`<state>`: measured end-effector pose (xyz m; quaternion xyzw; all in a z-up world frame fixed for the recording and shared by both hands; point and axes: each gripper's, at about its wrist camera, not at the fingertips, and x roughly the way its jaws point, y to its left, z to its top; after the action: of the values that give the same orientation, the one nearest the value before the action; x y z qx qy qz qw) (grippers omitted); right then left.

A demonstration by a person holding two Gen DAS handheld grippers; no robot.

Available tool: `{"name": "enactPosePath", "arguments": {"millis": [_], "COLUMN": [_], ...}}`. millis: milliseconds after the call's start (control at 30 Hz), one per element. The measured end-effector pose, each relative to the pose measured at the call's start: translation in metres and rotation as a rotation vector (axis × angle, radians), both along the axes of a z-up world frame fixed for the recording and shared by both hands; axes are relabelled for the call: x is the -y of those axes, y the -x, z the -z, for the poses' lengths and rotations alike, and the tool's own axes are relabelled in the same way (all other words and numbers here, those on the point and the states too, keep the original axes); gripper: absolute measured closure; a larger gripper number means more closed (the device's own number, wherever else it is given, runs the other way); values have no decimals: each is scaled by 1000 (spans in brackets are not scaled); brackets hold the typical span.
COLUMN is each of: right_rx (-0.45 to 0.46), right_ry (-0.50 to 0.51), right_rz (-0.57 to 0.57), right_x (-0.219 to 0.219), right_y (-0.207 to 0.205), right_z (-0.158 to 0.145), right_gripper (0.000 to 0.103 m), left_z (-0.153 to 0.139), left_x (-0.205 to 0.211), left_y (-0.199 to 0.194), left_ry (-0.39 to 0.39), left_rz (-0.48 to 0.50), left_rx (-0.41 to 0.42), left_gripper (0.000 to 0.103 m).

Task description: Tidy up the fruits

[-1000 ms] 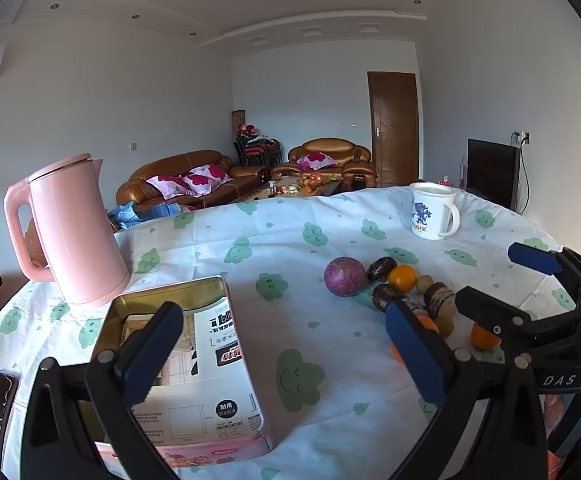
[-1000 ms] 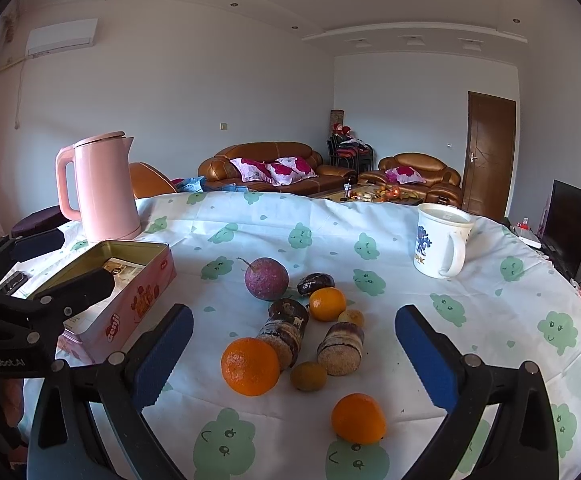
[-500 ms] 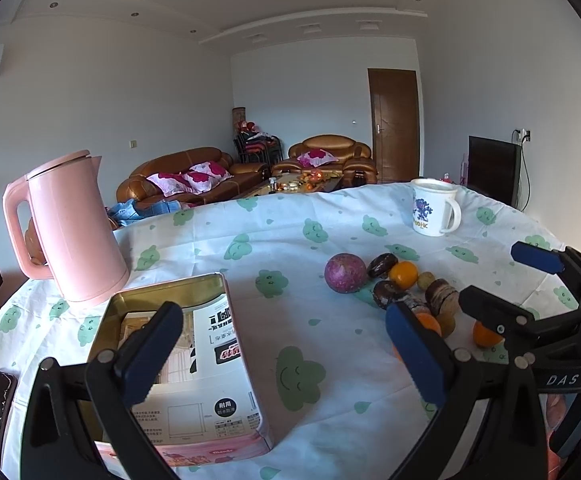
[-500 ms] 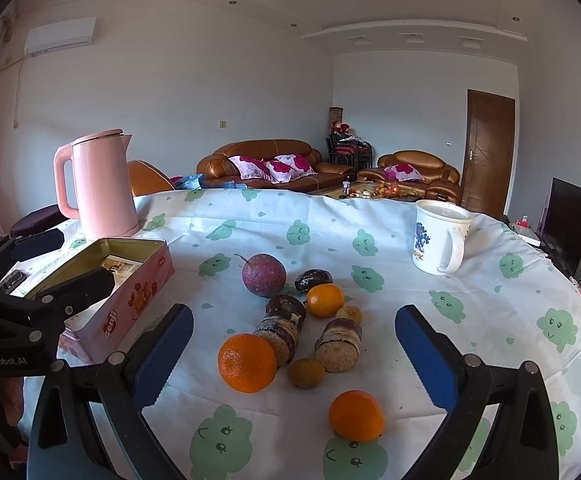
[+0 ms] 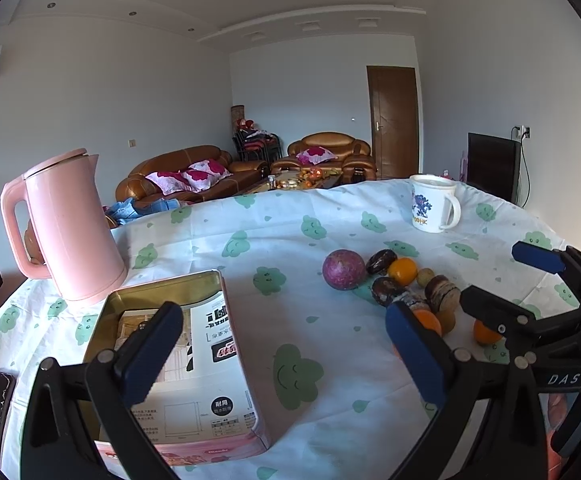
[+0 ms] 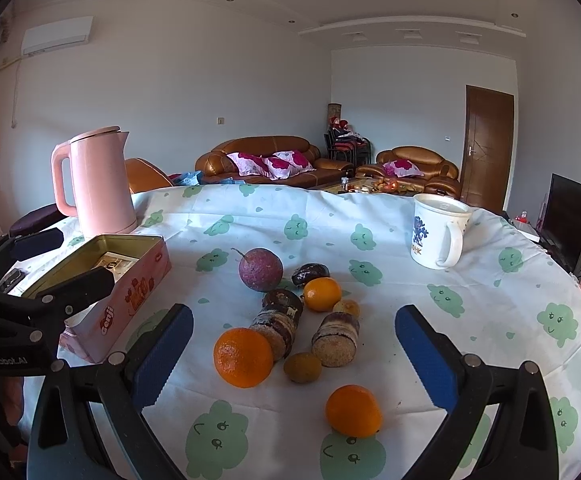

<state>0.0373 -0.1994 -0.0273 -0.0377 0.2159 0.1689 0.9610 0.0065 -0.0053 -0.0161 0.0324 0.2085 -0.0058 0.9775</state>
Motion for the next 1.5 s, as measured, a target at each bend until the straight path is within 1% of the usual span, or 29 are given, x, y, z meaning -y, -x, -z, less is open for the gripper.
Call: {"name": "enactPosePath", "arguments": {"millis": [167, 400, 633, 767, 900, 933, 967, 1000, 1033, 1067, 1167, 1267, 1300, 1367, 1433, 1500], "right_rx": [-2, -7, -41, -58, -89, -106, -130, -159, -189, -212, -225, -233, -239, -255, -264, -263], "right_ry": [0, 10, 33, 56, 68, 80, 86, 88, 85, 78, 76, 86, 88, 95, 105, 108], "right_rz": [5, 23, 49, 78, 67, 64, 56, 46, 40, 36, 28, 14, 11, -2, -5, -6], "right_x": [2, 11, 32, 42, 44, 43, 42, 42, 43, 44, 43, 41, 40, 38, 37, 36], "right_y": [0, 1, 3, 2, -2, -4, -7, -11, -14, -17, -17, -17, -17, -19, -20, -20], "right_z": [1, 8, 22, 30, 33, 35, 38, 42, 45, 48, 50, 52, 52, 54, 56, 55], "right_gripper": [1, 1, 1, 1, 4, 12, 25, 31, 41, 45, 45, 45, 49, 61, 64, 64], "left_z": [2, 7, 15, 19, 24, 25, 26, 27, 28, 30, 34, 38, 38, 40, 42, 45], "left_x": [0, 12, 32, 42, 48, 49, 51, 52, 55, 57, 65, 73, 75, 79, 82, 84], "left_y": [0, -2, -9, -18, -29, -31, -33, -36, -39, -41, -47, -50, -52, -55, -59, -63], "left_ry": [-2, -12, 5, 32, 56, 58, 60, 58, 53, 51, 60, 40, 41, 28, 26, 30], "left_rz": [3, 25, 104, 147, 169, 175, 181, 186, 193, 204, 239, 265, 268, 280, 297, 306], "left_rx": [-4, -17, -70, -111, -152, -161, -171, -180, -192, -205, -249, -272, -275, -292, -316, -344], "left_gripper": [0, 0, 0, 0, 0, 0, 0, 0, 0, 1, 3, 8, 11, 15, 23, 25]}}
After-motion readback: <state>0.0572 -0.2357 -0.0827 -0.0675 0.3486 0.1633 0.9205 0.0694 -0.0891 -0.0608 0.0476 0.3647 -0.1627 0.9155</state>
